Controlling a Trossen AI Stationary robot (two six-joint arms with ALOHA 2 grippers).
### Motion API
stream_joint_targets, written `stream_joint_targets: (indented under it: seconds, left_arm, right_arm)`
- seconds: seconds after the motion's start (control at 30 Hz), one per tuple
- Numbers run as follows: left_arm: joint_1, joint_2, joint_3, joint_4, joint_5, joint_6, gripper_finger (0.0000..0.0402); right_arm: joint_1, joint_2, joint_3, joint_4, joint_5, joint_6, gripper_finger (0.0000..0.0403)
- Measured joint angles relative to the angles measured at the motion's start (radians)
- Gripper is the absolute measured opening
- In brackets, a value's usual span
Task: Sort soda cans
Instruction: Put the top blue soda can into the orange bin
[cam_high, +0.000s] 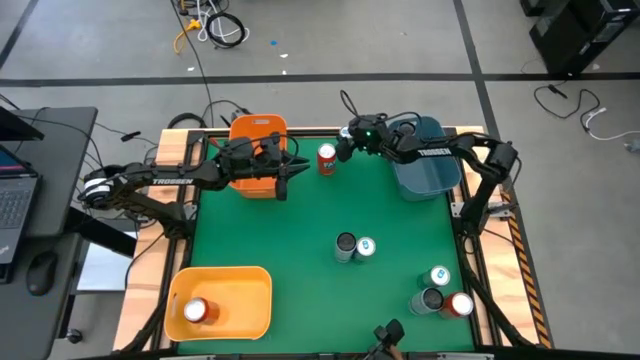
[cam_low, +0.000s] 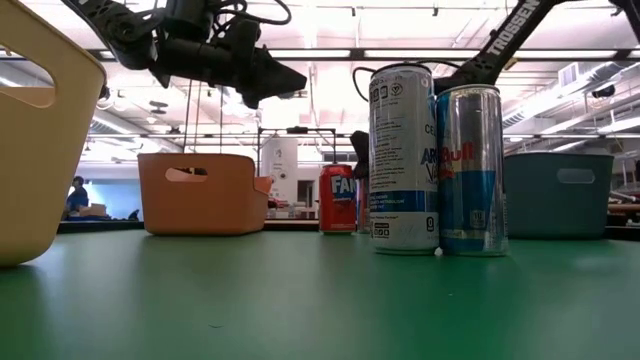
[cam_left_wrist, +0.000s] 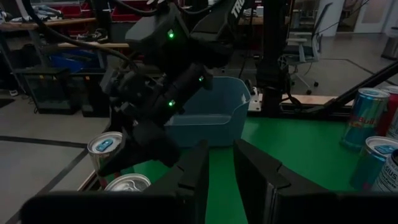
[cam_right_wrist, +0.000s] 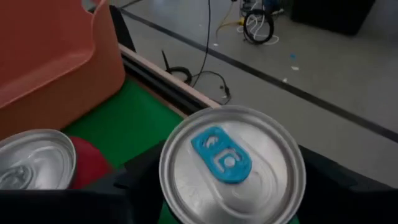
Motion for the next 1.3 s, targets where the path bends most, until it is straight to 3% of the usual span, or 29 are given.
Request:
stream_joint_targets:
  seconds: [0.1, 0.37, 0.6, 0.73, 0.97, 1.3]
  left_arm:
    - [0.000, 0.000, 0.000, 0.000, 0.000, 0.000, 0.0081]
    - [0.000, -0.001, 0.000, 0.000, -0.001, 0.023, 0.0069]
    - [0.003, -0.074, 0.000, -0.035, -0.003, 0.041, 0.0032]
    - [0.003, -0.169, 0.000, -0.136, -0.027, 0.060, 0.0007]
    - [-0.019, -0.369, 0.000, -0.342, -0.163, 0.132, 0.0003]
    - [-0.054, -0.567, 0.000, -0.399, -0.237, 0.181, 0.0001]
  right_arm:
    - [0.000, -0.012, 0.000, 0.001, 0.000, -0.021, 0.0223]
    - [0.002, -0.152, 0.020, -0.056, -0.001, -0.087, 0.0224]
    - [0.058, -0.216, 0.232, -0.234, -0.032, -0.122, 0.0224]
    - [0.124, -0.158, 0.380, -0.292, -0.070, -0.137, 0.0224]
    - [0.224, 0.018, 0.605, -0.345, -0.105, -0.145, 0.0224]
    - [0.328, 0.354, 0.934, -0.419, -0.143, -0.160, 0.0224]
